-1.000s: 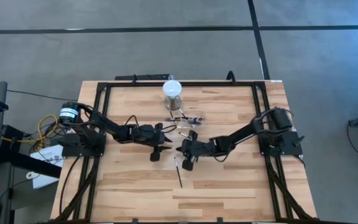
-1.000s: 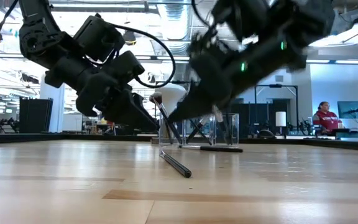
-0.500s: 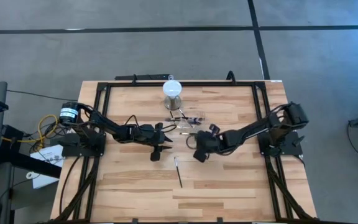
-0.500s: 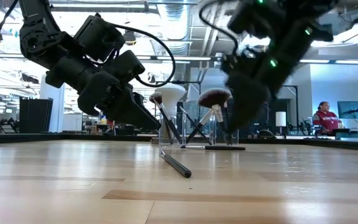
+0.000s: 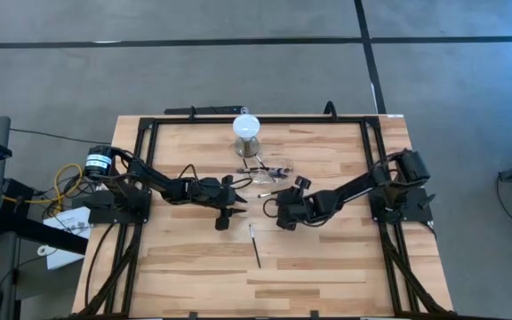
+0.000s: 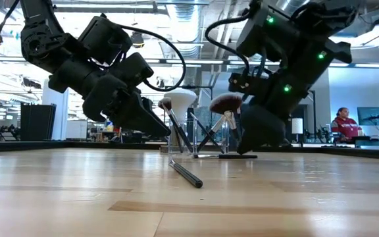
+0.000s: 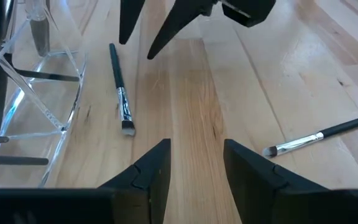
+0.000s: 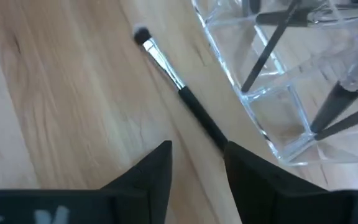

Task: Put items in baskets/containers
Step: Adjust the transparent organizer

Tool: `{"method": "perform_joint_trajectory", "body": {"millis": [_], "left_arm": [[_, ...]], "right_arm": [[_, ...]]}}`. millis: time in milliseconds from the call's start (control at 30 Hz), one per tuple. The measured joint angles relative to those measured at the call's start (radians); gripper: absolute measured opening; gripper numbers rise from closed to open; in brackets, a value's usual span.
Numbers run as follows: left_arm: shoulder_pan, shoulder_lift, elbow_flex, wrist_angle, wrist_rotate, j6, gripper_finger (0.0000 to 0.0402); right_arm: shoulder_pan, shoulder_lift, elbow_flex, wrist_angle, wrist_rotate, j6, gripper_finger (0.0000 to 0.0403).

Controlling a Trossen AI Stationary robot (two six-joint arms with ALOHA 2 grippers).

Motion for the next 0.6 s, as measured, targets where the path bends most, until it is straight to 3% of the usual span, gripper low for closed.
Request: {"method": "perform_joint_trajectory", "body": {"millis": [233, 433, 600], "left_arm": [[0.0, 0.0, 0.0, 0.014, 0.0, 0.0, 0.0144], [0.0, 0.0, 0.0, 0.014, 0.0, 0.004, 0.0144], [0.0, 0.0, 0.0, 0.014, 0.0, 0.004, 0.0144]], "right_arm": [[-0.092, 0.043, 0.002, 0.061, -0.079, -0.034, 0.0133], [-0.146, 0.032, 0.002, 0.103, -0.14, -0.166, 0.0133], [-0.189, 0.013, 0.001, 0.121, -0.275, -0.309, 0.0134]]}}
